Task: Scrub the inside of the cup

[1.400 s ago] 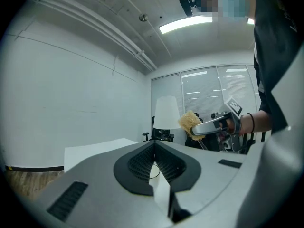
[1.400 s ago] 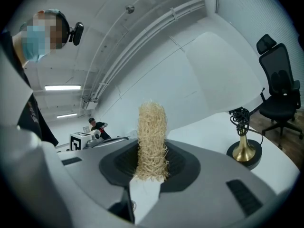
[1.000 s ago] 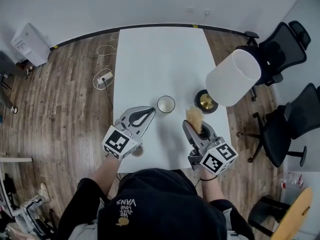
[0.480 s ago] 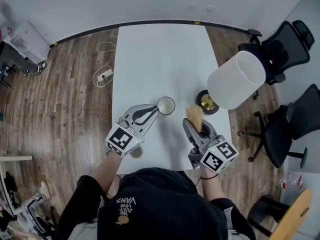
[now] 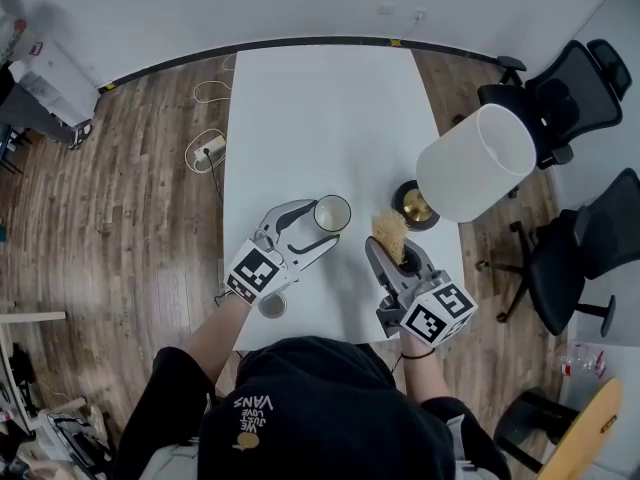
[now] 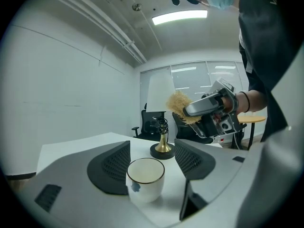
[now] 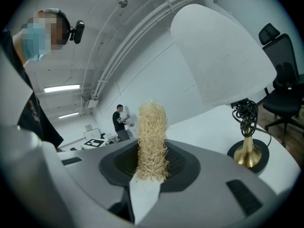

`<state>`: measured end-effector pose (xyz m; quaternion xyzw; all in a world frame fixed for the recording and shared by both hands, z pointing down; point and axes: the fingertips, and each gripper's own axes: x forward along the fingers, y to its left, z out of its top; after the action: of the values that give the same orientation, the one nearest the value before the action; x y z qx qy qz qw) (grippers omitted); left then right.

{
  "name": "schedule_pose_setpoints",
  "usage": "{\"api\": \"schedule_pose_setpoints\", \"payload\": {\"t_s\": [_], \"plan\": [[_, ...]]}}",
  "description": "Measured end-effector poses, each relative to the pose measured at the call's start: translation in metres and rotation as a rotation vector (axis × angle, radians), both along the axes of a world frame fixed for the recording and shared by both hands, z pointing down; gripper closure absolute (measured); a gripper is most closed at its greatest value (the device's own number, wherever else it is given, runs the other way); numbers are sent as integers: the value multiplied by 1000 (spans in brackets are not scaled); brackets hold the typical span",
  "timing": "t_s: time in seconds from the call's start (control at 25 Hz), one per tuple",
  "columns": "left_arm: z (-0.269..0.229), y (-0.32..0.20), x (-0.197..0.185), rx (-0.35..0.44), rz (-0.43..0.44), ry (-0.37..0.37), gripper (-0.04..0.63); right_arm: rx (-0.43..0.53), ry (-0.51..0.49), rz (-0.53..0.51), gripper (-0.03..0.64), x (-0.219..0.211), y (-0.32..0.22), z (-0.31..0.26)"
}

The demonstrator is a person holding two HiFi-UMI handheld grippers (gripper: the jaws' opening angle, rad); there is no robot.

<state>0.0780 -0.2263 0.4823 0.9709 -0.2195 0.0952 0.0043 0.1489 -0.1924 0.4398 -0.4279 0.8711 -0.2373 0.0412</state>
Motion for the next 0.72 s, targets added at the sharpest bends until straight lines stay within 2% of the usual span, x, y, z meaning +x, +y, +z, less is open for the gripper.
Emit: {"api": "schedule_pose_setpoints", "payload": {"t_s": [0.2, 0.72], "plan": [[8, -4, 2, -16, 9, 4, 248, -3, -1, -1, 523, -3, 0, 2], [58, -23, 18, -107, 10, -48, 207, -31, -1, -9, 523, 1, -5, 12]]}}
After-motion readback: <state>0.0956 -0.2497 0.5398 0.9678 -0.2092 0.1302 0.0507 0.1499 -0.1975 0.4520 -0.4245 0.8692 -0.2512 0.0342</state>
